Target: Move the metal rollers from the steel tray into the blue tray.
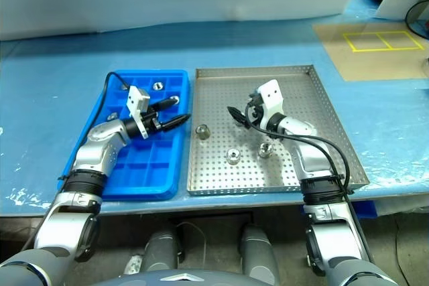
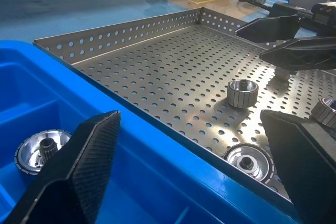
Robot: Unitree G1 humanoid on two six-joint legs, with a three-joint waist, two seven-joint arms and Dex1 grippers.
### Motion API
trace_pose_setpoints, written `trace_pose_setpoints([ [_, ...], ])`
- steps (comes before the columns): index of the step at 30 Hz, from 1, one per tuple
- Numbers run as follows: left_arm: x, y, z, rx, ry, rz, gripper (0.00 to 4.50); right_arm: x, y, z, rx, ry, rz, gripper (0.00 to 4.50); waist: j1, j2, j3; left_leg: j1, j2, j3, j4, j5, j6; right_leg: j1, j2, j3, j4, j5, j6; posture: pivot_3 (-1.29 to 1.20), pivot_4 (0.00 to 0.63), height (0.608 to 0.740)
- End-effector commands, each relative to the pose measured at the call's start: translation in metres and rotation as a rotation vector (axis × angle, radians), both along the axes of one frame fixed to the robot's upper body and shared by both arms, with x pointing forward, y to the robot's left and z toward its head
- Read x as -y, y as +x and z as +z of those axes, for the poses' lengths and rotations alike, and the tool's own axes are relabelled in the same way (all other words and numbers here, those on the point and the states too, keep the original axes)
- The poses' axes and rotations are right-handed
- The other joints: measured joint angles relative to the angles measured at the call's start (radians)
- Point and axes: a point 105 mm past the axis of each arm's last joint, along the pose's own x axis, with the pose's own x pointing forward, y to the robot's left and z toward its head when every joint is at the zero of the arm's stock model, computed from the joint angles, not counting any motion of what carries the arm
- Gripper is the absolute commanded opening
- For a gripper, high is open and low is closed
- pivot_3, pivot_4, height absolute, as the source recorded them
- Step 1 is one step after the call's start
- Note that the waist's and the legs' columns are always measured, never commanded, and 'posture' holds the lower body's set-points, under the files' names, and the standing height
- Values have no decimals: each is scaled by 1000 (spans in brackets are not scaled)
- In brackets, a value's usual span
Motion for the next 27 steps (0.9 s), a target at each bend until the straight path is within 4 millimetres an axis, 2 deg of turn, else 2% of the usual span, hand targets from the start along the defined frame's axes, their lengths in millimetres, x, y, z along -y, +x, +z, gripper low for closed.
trace_pose_setpoints([
  [1, 4, 1, 16, 56, -5, -14, 4500, 2, 0, 10, 39, 4, -8, 4458, 0, 0, 0, 0, 0, 0, 0, 0, 0, 0, 0, 0, 0, 0, 0, -257, 150, 740],
  [16, 4, 1, 16, 57, -7, -13, 4500, 3, -1, 9, 37, 0, -4, 4458, 0, 0, 0, 0, 0, 0, 0, 0, 0, 0, 0, 0, 0, 0, 0, -259, 150, 740],
  [21, 10, 1, 20, 63, -22, -31, 4500, 1, 0, -2, 5, -24, 8, 4458, 0, 0, 0, 0, 0, 0, 0, 0, 0, 0, 0, 0, 0, 0, 0, -266, 150, 740],
  [24, 16, -1, 25, 74, -41, -52, 4500, 1, 8, -18, -26, -63, -16, 4458, -1, 0, 0, 0, 0, 0, 0, 0, 0, 0, 0, 0, 0, 0, 0, -260, 150, 740],
  [27, 20, -1, 33, 85, -57, -60, 4500, -4, 11, -10, -8, -41, -3, 4458, -1, 0, 0, 0, 0, 0, 1, 0, 0, 0, 0, 0, 0, 0, 0, -254, 150, 740],
])
